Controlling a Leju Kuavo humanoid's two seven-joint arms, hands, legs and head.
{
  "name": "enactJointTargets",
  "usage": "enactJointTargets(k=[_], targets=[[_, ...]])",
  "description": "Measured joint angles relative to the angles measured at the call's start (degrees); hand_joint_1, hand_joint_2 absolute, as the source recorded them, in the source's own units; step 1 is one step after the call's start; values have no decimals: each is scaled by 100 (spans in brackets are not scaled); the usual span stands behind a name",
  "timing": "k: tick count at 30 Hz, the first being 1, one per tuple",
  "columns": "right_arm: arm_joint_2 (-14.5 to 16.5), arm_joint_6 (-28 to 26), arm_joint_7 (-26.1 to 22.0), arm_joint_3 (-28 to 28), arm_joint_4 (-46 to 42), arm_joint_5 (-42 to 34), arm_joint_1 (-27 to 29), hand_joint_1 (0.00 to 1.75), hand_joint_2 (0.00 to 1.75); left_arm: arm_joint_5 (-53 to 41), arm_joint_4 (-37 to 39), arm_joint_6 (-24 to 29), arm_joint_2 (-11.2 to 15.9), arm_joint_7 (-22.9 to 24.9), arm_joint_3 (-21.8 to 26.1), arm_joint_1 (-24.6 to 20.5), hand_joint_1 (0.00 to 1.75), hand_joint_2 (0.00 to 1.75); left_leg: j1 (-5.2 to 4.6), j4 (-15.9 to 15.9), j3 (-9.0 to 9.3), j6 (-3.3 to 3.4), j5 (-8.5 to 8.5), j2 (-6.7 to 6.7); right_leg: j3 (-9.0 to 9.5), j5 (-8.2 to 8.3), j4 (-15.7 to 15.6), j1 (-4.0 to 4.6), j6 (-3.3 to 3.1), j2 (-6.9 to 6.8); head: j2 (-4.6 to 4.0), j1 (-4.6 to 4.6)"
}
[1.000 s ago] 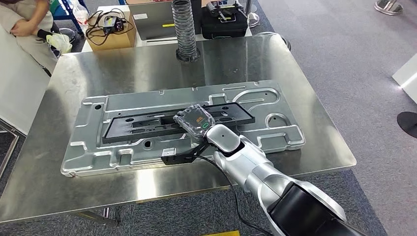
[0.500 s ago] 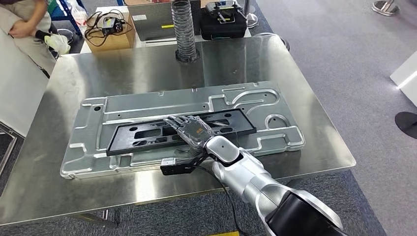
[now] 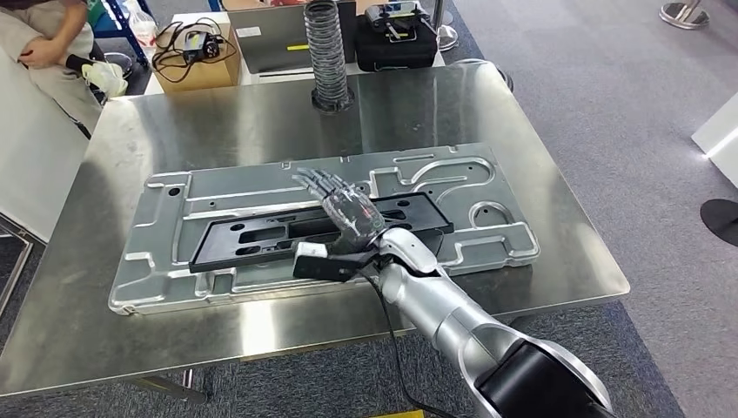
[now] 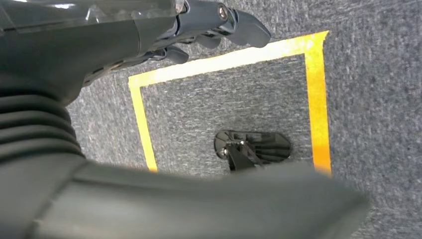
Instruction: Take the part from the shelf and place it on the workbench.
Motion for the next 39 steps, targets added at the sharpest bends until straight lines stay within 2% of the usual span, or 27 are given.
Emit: enactJointTargets(k=[2, 4, 6, 7, 8, 9, 11, 13, 16, 18, 19, 21, 22, 23, 24, 27, 28, 29, 31, 32, 33, 34, 36, 37, 38, 39], targets=[[-132, 339, -141, -225, -1117, -1524, 308, 0, 0, 101, 0, -16, 2, -83, 17, 3, 0, 0, 6, 74, -31, -57, -77, -1, 27, 28, -59, -28, -59, -14, 0, -10], [-296, 611, -176, -471, -2337, -2605, 609, 0, 0, 195, 0, -34, -1, -159, 54, 16, 0, 0, 18, 541, -229, -101, -373, 0, 55, 46, -105, -50, -108, -37, -1, -31], [-446, 782, -184, -715, -3230, -2926, 855, 0, 0, 242, 0, -43, -5, -192, 83, 36, 0, 0, 29, 1287, -555, -141, -711, 2, 60, 40, -107, -44, -131, -49, -1, -39], [-499, 834, -188, -807, -3545, -2929, 965, 0, 0, 252, 0, -43, -5, -197, 91, 47, 0, 0, 36, 1529, -664, -158, -768, 3, 62, 35, -104, -42, -134, -46, -1, -39], [-537, 869, -194, -878, -3803, -2914, 1059, 0, 0, 260, 0, -43, -5, -199, 97, 53, 0, 0, 44, 1564, -680, -170, -711, 3, 64, 30, -98, -44, -130, -37, -1, -40], [-560, 882, -200, -932, -4019, -2903, 1137, 0, 0, 267, 0, -44, -5, -203, 103, 52, 0, 0, 52, 1381, -594, -176, -556, 4, 68, 21, -88, -48, -119, -22, -1, -41], [-593, 787, -208, -1014, -4425, -2939, 1250, 0, 0, 295, 0, -56, -5, -239, 125, 29, 0, 0, 59, 656, -243, -167, -187, 5, 69, -12, -46, -47, -74, 4, -1, -43], [-683, 392, -211, -1104, -4978, -2949, 1411, 0, 0, 365, 0, -87, -6, -322, 171, 6, 0, 0, 46, 162, -12, -105, -62, -3, 47, -42, 4, -27, -12, 4, 0, -43], [-1057, -525, -221, -1283, -6141, -2657, 1889, 0, 0, 450, 0, -129, -14, -434, 245, 50, 0, 0, 37, 69, 15, 24, -68, -30, 48, -58, 23, -23, 88, -25, 0, -42], [-1417, -889, -224, -1500, -6887, -2530, 2366, 0, 0, 460, 0, -142, -22, -462, 277, 85, 0, 0, 51, 37, 27, 103, -30, -31, -3, -232, 215, -35, 161, -30, -1, -33], [-1608, -984, -223, -1651, -7226, -2534, 2653, 0, 0, 460, 0, -145, -25, -470, 292, 91, 0, 0, 55, 22, 26, 132, -18, -29, -109, -422, 485, -47, 195, -27, 0, -26], [-1919, -1074, -222, -1960, -7746, -2591, 3202, 0, 0, 461, 0, -148, -24, -479, 319, 94, 0, 0, 42, 27, -2, 165, -7, -28, -429, -826, 1233, -58, 245, -26, 0, -15], [-2034, -1125, -221, -2091, -7932, -2604, 3430, 0, 0, 464, 0, -150, -23, -485, 329, 97, 0, 0, 33, 33, -19, 170, -3, -22, -548, -934, 1517, -61, 258, -27, 0, -14], [-2126, -1189, -221, -2194, -8078, -2611, 3624, 0, 0, 467, 0, -155, -23, -492, 336, 98, 0, 0, 26, 40, -35, 175, 1, -11, -566, -931, 1598, -62, 260, -27, -1, -14], [-2203, -1261, -221, -2271, -8204, -2630, 3801, 0, 0, 472, 0, -165, -22, -501, 339, 94, 0, 0, 21, 45, -48, 176, 7, -1, -464, -828, 1451, -62, 253, -27, -1, -14], [-2359, -1397, -221, -2436, -8506, -2674, 4232, 0, 0, 497, 0, -210, -22, -526, 349, 67, 0, 0, 5, 61, -66, 148, 40, 3, 217, -397, 308, -48, 185, -26, -1, -16], [-2378, -1393, -221, -2489, -8586, -2650, 4340, 0, 0, 521, -1, -225, -22, -535, 351, 61, 0, 0, -3, 63, -71, 123, 58, 1, 348, -332, 71, -35, 155, -24, -1, -17], [-2385, -1381, -221, -2545, -8655, -2621, 4445, 0, 0, 551, -1, -236, -21, -544, 351, 58, 0, 0, -10, 62, -75, 94, 77, -1, 391, -309, -27, -20, 125, -23, -1, -19], [-2385, -1364, -221, -2635, -8760, -2582, 4662, 0, 0, 618, -2, -253, -15, -556, 351, 63, 0, 0, -12, 45, -86, 26, 123, -6, 362, -241, -45, -19, 57, -29, -1, -19], [-2385, -1375, -221, -2667, -8790, -2581, 4760, 0, 0, 641, -2, -261, -11, -558, 351, 69, 0, 0, -11, 69, -103, -6, 86, -7, 341, -195, -67, -31, 18, -38, -1, -21], [-2385, -1393, -221, -2688, -8809, -2584, 4848, 0, 0, 658, -1, -268, -7, -559, 351, 75, 0, 0, -10, 174, -146, -31, -40, -6, 306, -141, -91, -46, -26, -49, -1, -29], [-2385, -1413, -220, -2703, -8820, -2590, 4926, 0, 0, 669, -1, -275, -3, -559, 351, 79, 0, 0, -7, 391, -222, -51, -252, -4, 257, -84, -114, -60, -62, -60, -1, -38], [-2385, -1428, -220, -2725, -8832, -2611, 5064, 0, 0, 681, -2, -288, 1, -559, 351, 78, 0, 0, 1, 1079, -416, -79, -796, -1, 127, 15, -111, -46, -99, -68, -1, -51], [-2384, -1416, -219, -2744, -8833, -2625, 5122, 0, 0, 682, -2, -292, 3, -559, 351, 78, 0, 0, 3, 1382, -464, -88, -983, -1, 54, 67, -106, -38, -101, -69, -1, -51], [-2382, -1400, -219, -2772, -8834, -2642, 5176, 0, 0, 683, -2, -297, 4, -562, 351, 77, 0, 0, 2, 1517, -423, -91, -1066, -2, -21, 120, -98, -33, -99, -69, -1, -51], [-2380, -1384, -219, -2809, -8832, -2662, 5231, 0, 0, 687, -2, -299, 4, -566, 351, 76, 0, 0, 1, 1434, -271, -87, -1045, -2, -92, 171, -89, -29, -92, -69, -1, -52]])
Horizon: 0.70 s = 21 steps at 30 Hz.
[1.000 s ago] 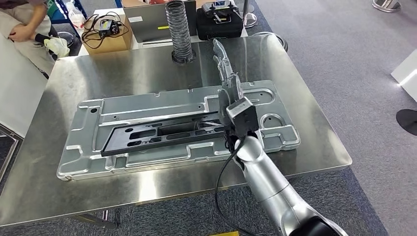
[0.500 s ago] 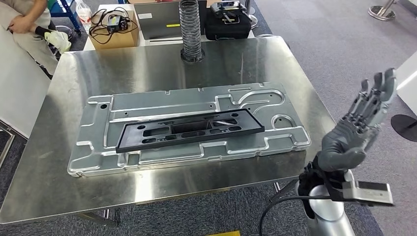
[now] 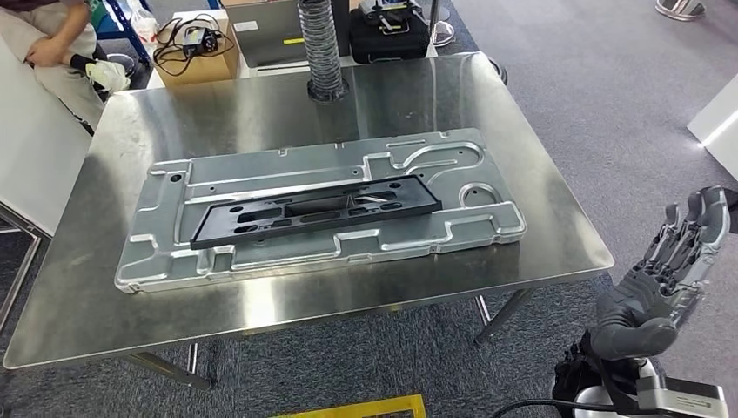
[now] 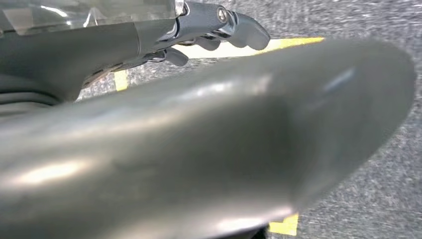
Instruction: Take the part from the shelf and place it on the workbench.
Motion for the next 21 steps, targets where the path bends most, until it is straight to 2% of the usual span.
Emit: enactJointTargets(k=[1, 3, 4, 5, 8, 9, 10, 12, 13, 14, 15, 16, 17, 18, 19, 20, 21], targets=[[2, 9, 0, -45, 5, -20, 54, 0, 0, 4, 0, -1, 0, -6, 0, -2, 0, 0, -1, -308, 262, 12, 107, 0, -64, 48, 11, 2, 11, 1, 0, 0], [5, 17, 1, -132, 24, -58, 147, 0, 0, 21, 0, 6, 2, -21, 1, -16, 0, 0, -20, -1163, 851, 61, 314, -1, -161, 144, 31, 8, 49, 0, 1, 2], [8, 34, 1, -176, 36, -74, 187, 0, 0, 31, 0, 15, 4, -30, 3, -25, 0, 0, -37, -1453, 1021, 91, 379, -4, -189, 191, 36, 7, 80, -2, 1, 7], [10, 58, 2, -221, 50, -97, 229, 0, 0, 40, 0, 28, 7, -36, 10, -31, 0, 0, -57, -1598, 1088, 123, 410, -7, -204, 238, 36, 2, 115, -3, 1, 8], [21, 110, 5, -374, 108, -164, 386, 0, 0, 51, 0, 68, 6, -37, 48, -20, 0, 0, -79, -1621, 1005, 222, 560, 3, -227, 335, 14, -25, 222, 4, 1, 5], [25, 111, 6, -425, 131, -177, 439, 0, 0, 50, 0, 72, 4, -33, 60, -17, 0, 0, -71, -1637, 961, 254, 631, 19, -263, 232, 81, -33, 255, 13, 0, 8], [28, 114, 7, -479, 157, -189, 484, 0, 0, 42, 0, 77, 2, -30, 71, -19, 0, 0, -57, -1656, 902, 289, 707, 36, -323, 18, 249, -43, 287, 21, 1, 16], [40, 121, 7, -583, 227, -222, 582, 0, 0, 3, 0, 91, -1, -18, 101, -26, 0, 0, -54, -1659, 745, 327, 845, 60, -488, -618, 925, -74, 347, 28, 1, 36], [47, 126, 7, -630, 267, -237, 630, 0, 0, -21, 0, 98, -2, -13, 120, -28, 0, 0, -56, -1650, 659, 334, 908, 67, -547, -840, 1301, -85, 371, 28, 1, 45], [55, 137, 7, -668, 308, -242, 674, 0, 0, -38, 0, 100, -3, -9, 140, -28, 0, 0, -59, -1635, 566, 326, 970, 72, -554, -932, 1581, -93, 389, 28, 1, 49], [64, 158, 8, -701, 348, -230, 707, 0, 0, -49, 0, 98, -4, -7, 157, -28, 0, 0, -59, -1612, 469, 315, 1029, 75, -477, -884, 1677, -100, 400, 27, 1, 52], [78, 195, 8, -738, 392, -203, 729, 0, 0, -54, 0, 94, -7, -7, 167, -28, 0, 0, -58, -1583, 370, 300, 1083, 77, -296, -752, 1558, -109, 403, 27, 1, 57], [100, 248, 9, -781, 443, -168, 745, 0, 44, -58, 0, 86, -9, -7, 174, -30, 0, 0, -58, -1550, 277, 281, 1133, 78, -11, -625, 1246, -118, 399, 28, 1, 57], [129, 311, 9, -833, 500, -130, 754, 0, 87, -61, 0, 76, -11, -7, 180, -31, 0, 0, -63, -1516, 197, 258, 1178, 76, 328, -592, 807, -120, 386, 32, 1, 58], [166, 378, 8, -895, 566, -96, 760, 0, 131, -64, 0, 68, -13, -8, 186, -34, 0, 0, -66, -1494, 145, 229, 1219, 73, 622, -619, 398, -111, 356, 38, 1, 53], [207, 437, 8, -956, 640, -72, 769, 0, 175, -66, 0, 62, -13, -13, 195, -37, 0, 0, -68, -1483, 119, 197, 1264, 71, 817, -673, 99, -95, 319, 44, 2, 55], [249, 486, 9, -1022, 729, -39, 775, 0, 175, -66, 0, 60, -14, -19, 205, -40, 0, 0, -64, -1485, 102, 163, 1312, 68, 896, -723, -58, -71, 277, 49, 2, 67]])
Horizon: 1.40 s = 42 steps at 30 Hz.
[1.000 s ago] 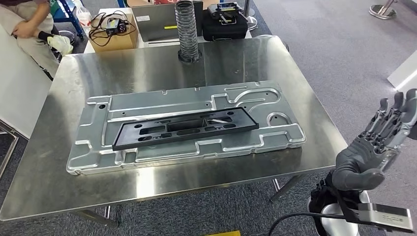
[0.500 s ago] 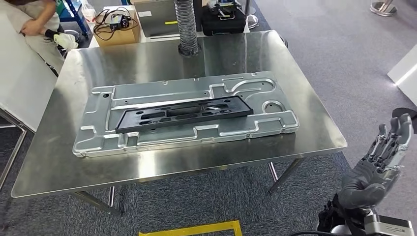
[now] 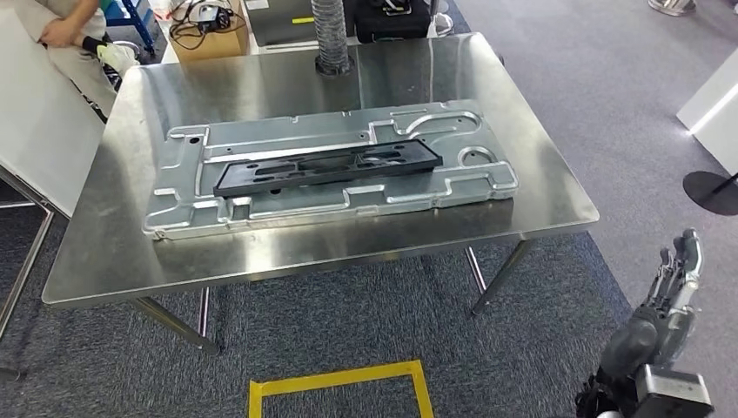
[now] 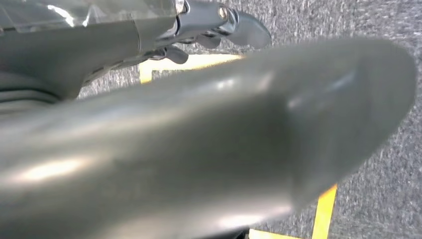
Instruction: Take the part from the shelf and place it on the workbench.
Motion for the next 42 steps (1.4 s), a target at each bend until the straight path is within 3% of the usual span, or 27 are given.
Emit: enactJointTargets(k=[2, 3, 4, 6, 7, 8, 10, 12, 14, 15, 17, 19, 21, 22, 23, 24, 25, 27, 29, 31, 33, 34, 37, 38, 39, 40, 42], targets=[[100, 63, 3, -144, 271, 148, 2, 0, 175, -1, 0, -5, 1, -14, 27, 1, 0, 0, 22, -12, -23, -70, 73, -7, -55, 75, -40, 21, -93, -10, -1, 19], [170, 83, 13, -242, 493, 303, -21, 0, 131, -1, 0, -9, 1, -17, 40, 7, 0, 0, 34, 38, -65, -100, 1, -11, -108, 132, -51, 20, -142, -22, -1, 21], [253, 92, 32, -373, 807, 515, -73, 0, 87, -1, 0, -15, -1, -18, 52, 14, 0, 0, 43, 186, -130, -121, -185, -15, -173, 204, -65, 15, -191, -34, -2, 4], [415, 34, 85, -784, 1772, 1069, -260, 0, 0, -3, 0, -25, -12, -10, 67, 21, 0, 0, 54, 792, -314, -137, -779, -18, -340, 352, -75, 25, -247, -51, -2, -27], [464, -53, 111, -1058, 2412, 1365, -380, 0, 0, -7, 0, -29, -19, -4, 68, 21, 0, 0, 54, 1167, -388, -138, -1023, -19, -432, 422, -70, 37, -253, -60, -2, -39], [489, -178, 139, -1389, 3182, 1680, -498, 0, 0, -19, 0, -31, -24, -4, 69, 23, 0, 0, 52, 1463, -408, -137, -1126, -19, -529, 489, -60, 50, -249, -76, -2, -40], [494, -408, 280, -2078, 4716, 2319, -673, 0, 0, -47, 0, -39, -30, -25, 69, 44, 0, 0, 47, 1586, -203, -124, -940, -19, -721, 601, -15, 66, -231, -122, -2, -39], [505, -433, 786, -2669, 6020, 3051, -785, 0, 0, -91, 0, -66, -34, -83, 68, 80, 0, 0, 35, 992, 351, -78, -684, -28, -880, 684, 48, 71, -203, -157, -1, -40], [545, 53, 2031, -2990, 7106, 3901, -898, 0, 0, -174, 0, -114, -35, -150, 60, 93, 0, 0, 12, 175, 909, -33, -769, -38, -962, 775, 76, 77, -165, -171, 0, -36], [566, 577, 2838, -3045, 7570, 4291, -955, 0, 0, -231, 0, -144, -35, -173, 49, 89, 0, 0, -4, -78, 1045, -13, -853, -38, -975, 831, 67, 72, -138, -173, 0, -37], [604, 2035, 4337, -3047, 8314, 4827, -1044, 0, 0, -350, 1, -196, -39, -170, 11, 81, 0, 0, -9, -238, 1065, 37, -812, -18, -983, 932, 25, 56, -74, -167, -1, -38], [655, 3494, 5328, -3025, 8843, 5051, -1098, 0, 0, -446, 3, -223, -51, -121, -46, 73, 0, 0, 12, -302, 982, 121, -661, 14, -1049, 714, 165, 38, -18, -118, -1, -30], [697, 4370, 5816, -3001, 9189, 5102, -1140, 0, 0, -511, 4, -233, -64, -73, -96, 68, 0, 0, 17, -311, 824, 174, -511, 41, -1219, 121, 747, 11, 28, -65, -2, -20], [708, 4568, 5909, -2996, 9310, 5089, -1166, 0, 0, -528, 4, -233, -68, -56, -115, 66, 0, 0, 13, -291, 726, 178, -445, 53, -1308, -140, 1141, -3, 52, -56, -2, -15], [713, 4685, 5947, -2997, 9416, 5068, -1198, 0, 0, -545, 4, -234, -73, -41, -131, 65, 0, 0, 13, -265, 625, 170, -381, 64, -1357, -273, 1487, -18, 78, -53, -1, -14], [717, 4745, 5955, -2997, 9499, 5049, -1231, 0, 0, -559, 4, -233, -79, -29, -147, 63, 0, 0, 15, -233, 521, 156, -321, 74, -1332, -259, 1688, -36, 104, -52, -1, -13], [723, 4767, 5952, -2997, 9568, 5038, -1262, 0, 0, -568, 4, -233, -88, -20, -165, 61, 0, 0, 21, -192, 414, 139, -266, 81, -1211, -133, 1691, -58, 125, -52, -1, -10], [740, 4703, 5916, -2997, 9657, 5055, -1321, 0, 0, -580, 4, -229, -109, -9, -193, 57, 0, 0, 37, -89, 213, 89, -178, 85, -666, 123, 1106, -106, 156, -51, -1, -9], [759, 4502, 5819, -2995, 9707, 5127, -1374, 0, 0, -580, 4, -217, -127, -3, -214, 51, 0, 0, 38, 14, 71, 18, -104, 86, -99, 56, 288, -99, 131, -41, -1, -10], [768, 4227, 5680, -2993, 9750, 5208, -1413, 0, 0, -584, 4, -200, -143, 10, -226, 42, 0, 0, 41, 39, 10, -65, -6, 93, 57, -41, -48, -45, 44, -32, -1, -11], [769, 4007, 5525, -2993, 9789, 5258, -1436, 0, 0, -589, 4, -192, -154, 24, -230, 46, 0, 0, 67, 47, -31, -139, 12, 85, -32, 59, -65, -36, -68, -47, -2, -6], [768, 3931, 5448, -2993, 9803, 5275, -1448, 0, 0, -593, 4, -192, -157, 29, -231, 53, 0, 0, 79, 139, -76, -165, -130, 69, -90, 127, -75, -37, -123, -61, -2, -11], [767, 3816, 5279, -2993, 9830, 5302, -1471, 0, 0, -611, 4, -193, -168, 31, -237, 62, 0, 0, 101, 1030, -295, -203, -1025, 21, -346, 350, -81, -11, -220, -83, -1, -33], [767, 3802, 5248, -2993, 9839, 5306, -1471, 0, 0, -620, 4, -193, -170, 31, -239, 60, 0, 0, 102, 1385, -332, -207, -1213, 16, -448, 429, -75, 8, -228, -82, -1, -37], [769, 3793, 5227, -2993, 9849, 5308, -1471, 0, 0, -629, 4, -193, -170, 30, -240, 59, 0, 0, 100, 1625, -305, -204, -1239, 13, -557, 508, -64, 24, -231, -82, -1, -35], [772, 3782, 5214, -2993, 9860, 5309, -1471, 0, 0, -637, 4, -192, -170, 30, -240, 58, 0, 0, 96, 1693, -195, -192, -1129, 12, -667, 583, -48, 36, -227, -81, -1, -36], [781, 3763, 5195, -2993, 9881, 5309, -1473, 0, 0, -649, 4, -193, -170, 28, -244, 48, 0, 0, 76, 1258, 309, -140, -803, 9, -867, 717, 1, 48, -207, -80, -2, -37]])
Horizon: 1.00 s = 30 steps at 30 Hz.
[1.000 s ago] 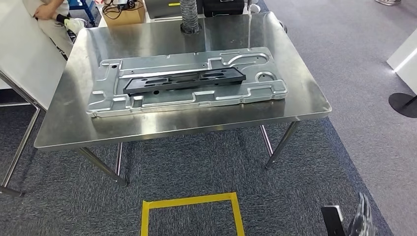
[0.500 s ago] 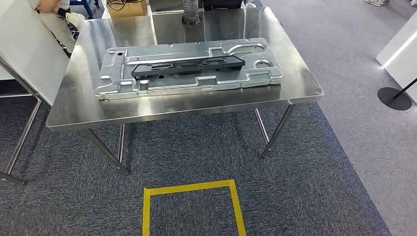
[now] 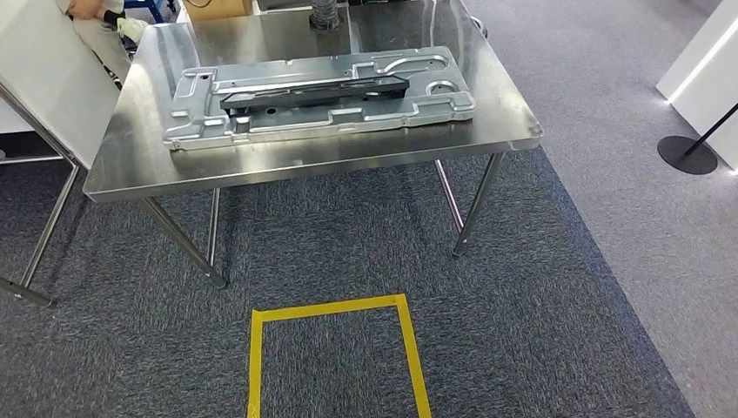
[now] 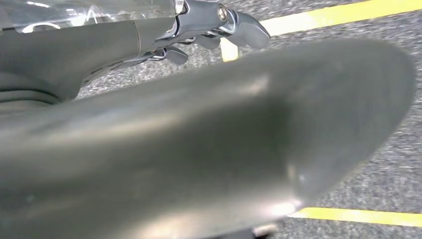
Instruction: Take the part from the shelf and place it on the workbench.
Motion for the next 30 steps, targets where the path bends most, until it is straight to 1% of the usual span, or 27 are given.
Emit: enactJointTargets(k=[1, 2, 3, 4, 5, 6, 7, 8, 10, 11, 12, 13, 14, 15, 16, 17, 18, 19, 21, 22, 23, 24, 26, 27, 28, 29, 30], targets=[[9, -7, -8, -1, 7, -1, -3, 0, 0, -4, -1, 0, 1, -2, -4, -14, 0, 0, -20, -452, 356, 36, 23, -1, -74, 57, 26, 9, 19, 1, 0, 0], [17, -10, -16, -1, 11, -1, -6, 0, 0, -9, -1, 0, 1, -4, -10, -32, 0, 0, -39, -927, 682, 73, -49, -1, -129, 116, 46, 15, 43, 0, 0, 2], [24, -12, -21, -1, 16, -2, -9, 0, 0, -12, -2, -1, 1, -8, -16, -49, 0, 0, -61, -1279, 897, 112, -149, -2, -160, 180, 48, 14, 73, -4, 0, 5], [29, -13, -26, -1, 21, -2, -10, 0, 0, -14, -2, -1, -1, -12, -21, -61, 0, 0, -83, -1503, 1007, 151, -228, -1, -178, 249, 35, 10, 109, -9, 0, 3], [28, -14, -28, -1, 29, -2, -5, 0, 0, -15, -2, -1, -5, -15, -25, -60, 0, 0, -88, -1581, 1000, 193, -216, 1, -186, 326, 6, 6, 147, -13, 0, 7], [28, -18, -29, -1, 39, -2, -2, 0, 0, -16, -1, -3, -15, -18, -28, -54, 0, 0, -86, -1581, 943, 237, -146, 16, -205, 353, -9, -5, 181, -7, 0, 1], [27, -28, -30, -2, 46, -1, 1, 0, 0, -21, -1, -5, -23, -22, -31, -49, 0, 0, -77, -1595, 876, 288, -63, 29, -243, 257, 38, -12, 212, 4, 0, 1], [27, -49, -31, -3, 51, 6, 5, 0, 0, -27, -1, -8, -31, -26, -36, -46, 0, 0, -65, -1611, 791, 331, 32, 41, -301, 31, 192, -19, 242, 17, 1, 14], [27, -146, -56, -4, 56, 43, 11, 0, 0, -34, -2, -11, -38, -35, -44, -48, 0, 0, -69, -1608, 589, 386, 203, 49, -442, -657, 850, -45, 295, 36, 1, 43], [27, -213, -83, -4, 57, 67, 15, 0, 0, -33, -2, -12, -39, -36, -46, -48, 0, 0, -76, -1593, 486, 388, 282, 52, -492, -892, 1243, -54, 320, 39, 1, 54], [26, -282, -115, -4, 58, 87, 18, 0, 0, -32, -2, -13, -39, -36, -47, -49, 0, 0, -80, -1570, 376, 383, 354, 58, -502, -964, 1558, -62, 342, 40, 1, 58], [26, -337, -147, -4, 58, 101, 15, 0, 0, -32, -2, -13, -39, -34, -48, -52, 0, 0, -81, -1534, 258, 371, 421, 66, -438, -880, 1713, -70, 358, 40, 1, 59], [25, -380, -171, -4, 58, 111, 9, 0, 0, -32, -2, -13, -39, -34, -48, -58, 0, 0, -80, -1487, 133, 356, 483, 73, -282, -716, 1678, -82, 367, 40, 1, 62], [24, -406, -184, -4, 58, 119, 0, 0, 0, -32, -2, -14, -40, -33, -49, -63, 0, 0, -78, -1432, 10, 338, 540, 77, -25, -573, 1448, -95, 368, 40, 1, 62], [23, -422, -191, -4, 57, 124, -12, 0, 0, -31, -2, -15, -40, -33, -51, -68, 0, 0, -82, -1369, -100, 317, 590, 77, 341, -538, 1049, -102, 360, 41, 1, 64], [22, -433, -193, -4, 56, 128, -23, 0, 0, -31, -2, -16, -42, -33, -55, -71, 0, 0, -89, -1309, -187, 292, 632, 75, 709, -619, 575, -99, 334, 43, 1, 63], [22, -441, -200, -4, 55, 130, -35, 0, 0, -31, -2, -16, -44, -33, -59, -74, 0, 0, -95, -1263, -249, 260, 683, 76, 974, -735, 196, -87, 292, 46, 1, 63], [23, -451, -215, -4, 54, 131, -43, 0, 0, -31, -2, -17, -45, -33, -63, -76, 0, 0, -96, -1239, -293, 226, 739, 79, 1125, -832, -55, -66, 244, 49, 1, 64], [24, -484, -258, -5, 56, 131, -43, 0, 0, -27, -2, -14, -45, -30, -68, -73, 0, 0, -77, -1240, -356, 153, 839, 79, 1072, -804, -160, -50, 132, 40, 0, 66], [24, -503, -284, -8, 57, 125, -41, 0, 0, -23, -2, -9, -45, -22, -68, -67, 0, 0, -62, -1198, -408, 120, 780, 64, 1011, -743, -165, -52, 84, 30, 0, 64], [24, -521, -305, -15, 59, 113, -37, 0, 0, -19, -2, -4, -45, -10, -68, -59, 0, 0, -51, -1062, -483, 91, 617, 44, 944, -678, -175, -58, 38, 17, 0, 54], [23, -535, -327, -26, 60, 97, -35, 0, 0, -15, -1, 2, -48, 9, -68, -53, 0, 0, -36, -811, -584, 67, 355, 24, 868, -614, -181, -59, 3, 4, 0, 42], [22, -545, -363, -55, 60, 60, -28, 0, 0, -15, 0, 8, -55, 56, -68, -41, 0, 0, -26, -65, -794, 30, -159, 8, 696, -484, -175, -44, -30, -4, 0, 16], [22, -544, -379, -72, 60, 42, -24, 0, 0, -16, 0, 10, -58, 80, -68, -38, 0, 0, -22, 269, -846, 21, -248, 7, 605, -416, -167, -36, -31, -5, 0, 11], [24, -540, -391, -91, 61, 22, -21, 0, 0, -16, 0, 13, -60, 99, -68, -37, 0, 0, -21, 464, -827, 20, -197, 6, 514, -353, -152, -31, -27, -6, 0, 10], [25, -537, -399, -110, 61, 2, -19, 0, 0, -16, -1, 15, -60, 113, -68, -37, 0, 0, -22, 473, -714, 28, -44, 5, 429, -298, -133, -29, -17, -5, 0, 7], [26, -535, -409, -127, 62, -17, -16, 0, 0, -16, -1, 17, -60, 127, -68, -40, 0, 0, -22, 271, -489, 44, 123, 4, 355, -251, -111, -29, -2, -2, 0, 4]])
